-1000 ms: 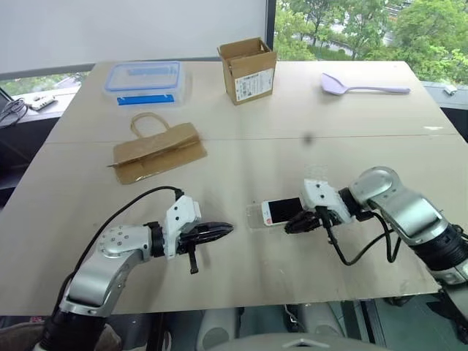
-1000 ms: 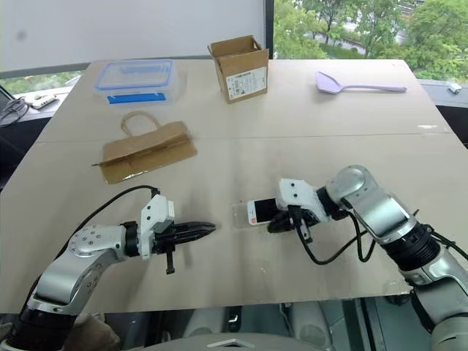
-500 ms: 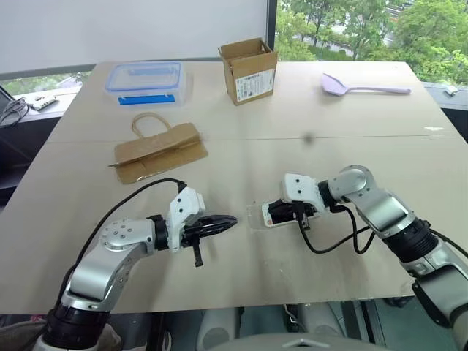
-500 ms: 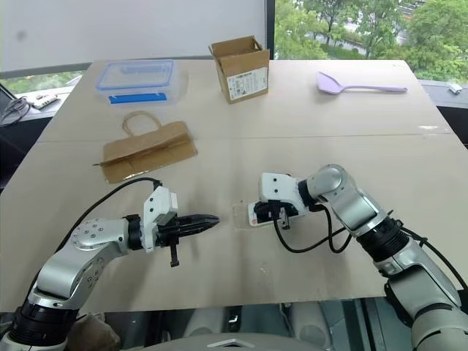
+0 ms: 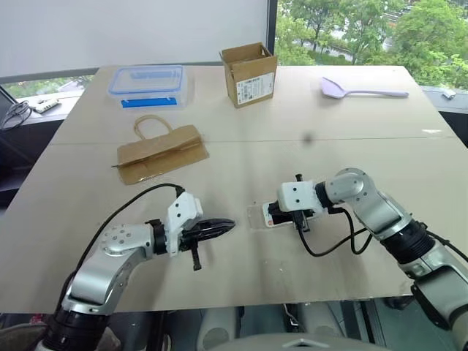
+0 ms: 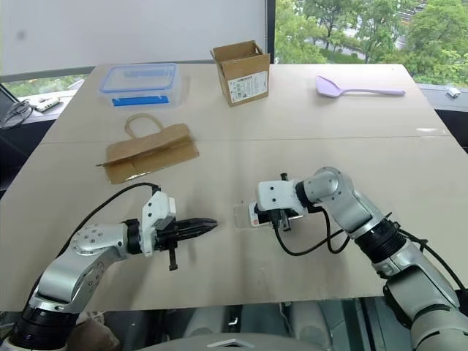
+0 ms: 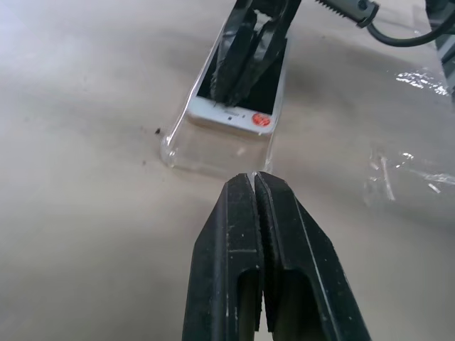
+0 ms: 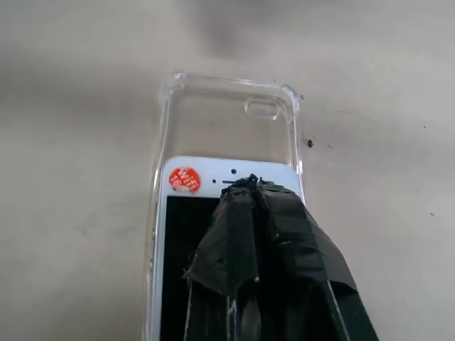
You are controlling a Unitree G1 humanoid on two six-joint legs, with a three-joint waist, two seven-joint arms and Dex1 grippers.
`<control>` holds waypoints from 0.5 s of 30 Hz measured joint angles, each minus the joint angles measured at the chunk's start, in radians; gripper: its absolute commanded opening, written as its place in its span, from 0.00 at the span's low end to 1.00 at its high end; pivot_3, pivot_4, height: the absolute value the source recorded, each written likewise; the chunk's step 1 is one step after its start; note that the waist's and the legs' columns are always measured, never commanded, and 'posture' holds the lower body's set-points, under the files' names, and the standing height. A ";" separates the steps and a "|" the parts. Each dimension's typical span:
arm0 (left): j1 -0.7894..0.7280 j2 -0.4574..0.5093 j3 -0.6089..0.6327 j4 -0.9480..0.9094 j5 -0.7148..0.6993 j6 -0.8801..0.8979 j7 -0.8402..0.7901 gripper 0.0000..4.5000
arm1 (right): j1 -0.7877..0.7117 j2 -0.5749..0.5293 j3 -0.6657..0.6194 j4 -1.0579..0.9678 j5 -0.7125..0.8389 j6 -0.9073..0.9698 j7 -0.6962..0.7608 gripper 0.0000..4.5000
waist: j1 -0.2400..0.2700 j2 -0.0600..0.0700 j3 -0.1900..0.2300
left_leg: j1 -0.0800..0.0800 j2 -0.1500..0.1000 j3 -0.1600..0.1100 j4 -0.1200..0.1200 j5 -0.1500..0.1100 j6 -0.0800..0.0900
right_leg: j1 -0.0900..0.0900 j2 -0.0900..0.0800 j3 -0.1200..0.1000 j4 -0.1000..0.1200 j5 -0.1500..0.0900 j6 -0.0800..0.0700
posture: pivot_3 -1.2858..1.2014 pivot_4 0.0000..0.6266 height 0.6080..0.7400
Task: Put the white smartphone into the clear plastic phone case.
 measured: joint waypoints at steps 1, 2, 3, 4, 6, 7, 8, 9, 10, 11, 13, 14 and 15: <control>0.005 0.000 -0.002 0.009 0.004 -0.006 0.000 0.02 | 0.013 0.012 -0.019 -0.005 0.027 0.028 0.000 0.00 | 0.000 0.000 0.000 | 0.000 0.000 0.001 0.000 0.000 0.000 | 0.000 0.000 0.001 0.000 0.000 0.000 | 0.52 0.24 1.00; 0.008 0.000 -0.006 0.019 0.011 -0.018 0.000 0.02 | 0.026 0.023 -0.035 -0.019 0.057 0.070 0.000 0.00 | 0.000 0.001 0.001 | -0.001 0.000 0.001 -0.001 0.000 0.000 | -0.001 0.000 0.001 0.000 0.000 0.000 | 0.52 0.24 1.00; 0.012 -0.001 -0.008 0.032 0.024 -0.029 -0.001 0.02 | 0.035 0.027 -0.054 -0.034 0.089 0.118 -0.001 0.00 | 0.000 0.002 0.003 | -0.001 0.000 0.001 -0.001 0.000 0.000 | -0.001 0.000 0.001 0.000 0.000 0.000 | 0.52 0.24 1.00; 0.017 0.000 -0.008 0.042 0.032 -0.036 -0.001 0.02 | 0.036 0.026 -0.071 -0.047 0.109 0.146 -0.002 0.00 | 0.000 0.002 0.004 | -0.001 0.000 0.001 -0.001 0.000 0.000 | -0.001 0.000 0.001 0.000 0.000 0.000 | 0.52 0.24 1.00; 0.021 -0.003 -0.020 0.080 0.063 -0.066 0.000 0.02 | 0.033 0.014 -0.142 -0.129 0.171 0.237 -0.016 0.00 | 0.000 0.004 0.005 | -0.002 0.000 0.001 -0.001 0.000 0.000 | -0.002 -0.001 0.002 0.000 0.000 0.000 | 0.52 0.24 1.00; 0.021 -0.006 -0.024 0.089 0.068 -0.071 0.000 0.02 | 0.030 0.006 -0.158 -0.152 0.183 0.256 -0.019 0.00 | 0.000 0.004 0.005 | -0.002 0.000 0.001 -0.002 0.000 0.000 | -0.002 -0.001 0.002 0.000 0.000 0.000 | 0.52 0.24 1.00; 0.019 -0.016 -0.029 0.105 0.078 -0.089 0.001 0.02 | 0.029 -0.010 -0.187 -0.196 0.205 0.296 -0.026 0.00 | 0.002 0.004 0.005 | -0.002 0.000 0.001 -0.003 0.000 0.000 | -0.003 -0.001 0.002 -0.001 0.000 0.000 | 0.52 0.24 1.00; 0.018 -0.022 -0.031 0.113 0.082 -0.103 0.001 0.02 | 0.029 -0.022 -0.212 -0.227 0.221 0.324 -0.035 0.00 | 0.004 0.004 0.005 | -0.002 0.000 0.001 -0.004 0.000 0.000 | -0.003 -0.002 0.001 -0.002 0.000 0.000 | 0.52 0.24 1.00; 0.016 -0.033 -0.033 0.127 0.084 -0.122 0.000 0.02 | 0.031 -0.039 -0.240 -0.265 0.236 0.356 -0.050 0.00 | 0.006 0.004 0.005 | -0.002 -0.001 0.001 -0.005 0.000 0.000 | -0.003 -0.002 0.001 -0.003 0.000 0.000 | 0.52 0.24 1.00; 0.014 -0.045 -0.036 0.144 0.083 -0.142 -0.001 0.02 | 0.039 -0.059 -0.268 -0.301 0.244 0.382 -0.068 0.00 | 0.010 0.004 0.005 | -0.002 -0.001 0.001 -0.006 0.000 0.000 | -0.003 -0.003 0.001 -0.003 0.000 0.000 | 0.52 0.24 1.00; 0.004 -0.068 -0.047 0.168 0.086 -0.172 -0.004 0.02 | 0.093 -0.117 -0.311 -0.358 0.244 0.407 -0.097 0.00 | 0.026 0.004 0.005 | -0.002 -0.002 0.001 -0.006 0.000 0.000 | -0.002 -0.004 0.000 -0.006 0.000 0.000 | 0.52 0.24 1.00; -0.001 -0.078 -0.051 0.183 0.090 -0.188 -0.005 0.02 | 0.137 -0.153 -0.331 -0.380 0.240 0.418 -0.112 0.00 | 0.030 0.004 0.005 | -0.002 -0.002 0.001 -0.006 0.000 0.000 | -0.002 -0.005 -0.001 -0.007 0.000 0.000 | 0.52 0.24 1.00; -0.011 -0.084 -0.058 0.197 0.097 -0.200 -0.008 0.02 | 0.177 -0.182 -0.348 -0.394 0.237 0.430 -0.129 0.00 | 0.032 0.005 0.004 | -0.002 -0.002 0.001 -0.007 0.000 0.000 | -0.002 -0.007 -0.001 -0.007 0.000 0.000 | 0.52 0.24 1.00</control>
